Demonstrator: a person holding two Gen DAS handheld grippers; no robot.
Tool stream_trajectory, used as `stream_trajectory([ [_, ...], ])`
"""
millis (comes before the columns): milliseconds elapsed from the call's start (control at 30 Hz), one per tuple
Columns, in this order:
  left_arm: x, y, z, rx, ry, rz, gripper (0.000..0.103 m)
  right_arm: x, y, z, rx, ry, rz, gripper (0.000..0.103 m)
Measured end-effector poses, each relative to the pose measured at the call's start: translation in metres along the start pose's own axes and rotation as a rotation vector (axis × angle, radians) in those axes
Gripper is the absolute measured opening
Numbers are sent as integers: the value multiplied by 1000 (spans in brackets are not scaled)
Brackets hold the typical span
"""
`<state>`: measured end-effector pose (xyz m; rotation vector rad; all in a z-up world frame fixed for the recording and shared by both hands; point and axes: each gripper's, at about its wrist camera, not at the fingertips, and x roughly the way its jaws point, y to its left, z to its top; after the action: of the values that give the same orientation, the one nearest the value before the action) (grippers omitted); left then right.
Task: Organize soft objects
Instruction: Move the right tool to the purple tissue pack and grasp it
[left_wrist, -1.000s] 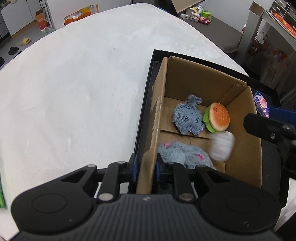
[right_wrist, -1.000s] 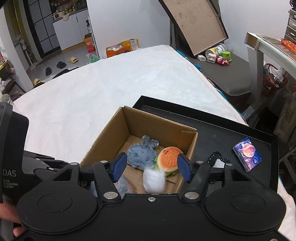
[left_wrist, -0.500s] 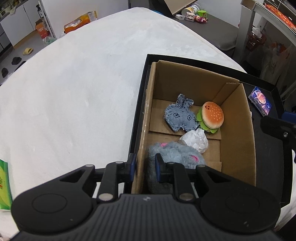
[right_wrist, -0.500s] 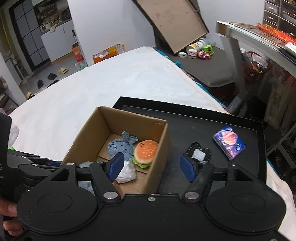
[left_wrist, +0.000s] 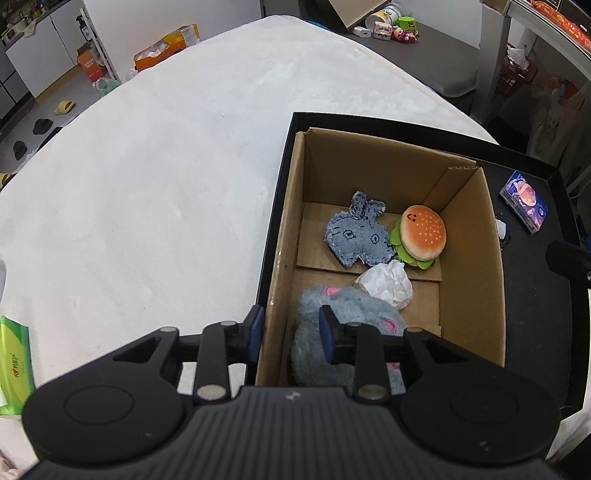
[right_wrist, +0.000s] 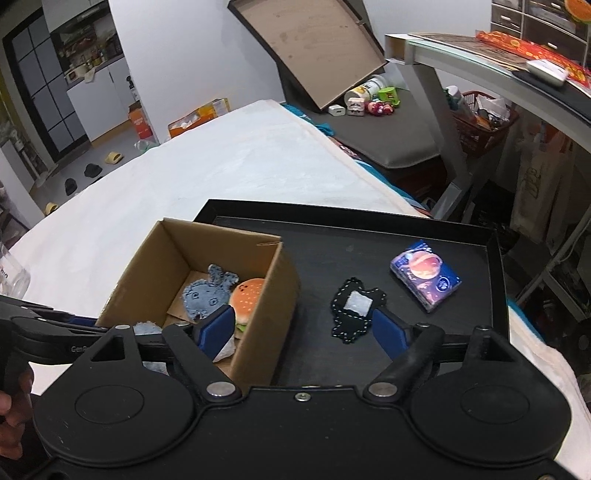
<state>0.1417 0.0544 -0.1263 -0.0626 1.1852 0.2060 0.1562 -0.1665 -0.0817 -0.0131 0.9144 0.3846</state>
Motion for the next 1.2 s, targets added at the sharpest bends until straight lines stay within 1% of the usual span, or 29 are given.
stream_trajectory([
  [67, 0, -1, 1, 0, 4, 11, 38, 1, -5, -1, 9, -3, -1, 83],
  [133, -1, -3, 2, 3, 1, 17, 39, 2, -10, -2, 21, -5, -3, 84],
  [700, 10, -17, 11, 36, 25, 101, 39, 20, -55, -14, 102, -15, -12, 87],
  [833, 15, -20, 16, 45, 31, 120, 39, 27, -66, -19, 107, -19, -34, 88],
  [1000, 20, -24, 21, 64, 37, 145, 39, 38, -82, -23, 130, -17, -39, 89],
  [1200, 29, -27, 27, 69, 50, 171, 39, 54, -96, -22, 135, -15, -62, 89],
])
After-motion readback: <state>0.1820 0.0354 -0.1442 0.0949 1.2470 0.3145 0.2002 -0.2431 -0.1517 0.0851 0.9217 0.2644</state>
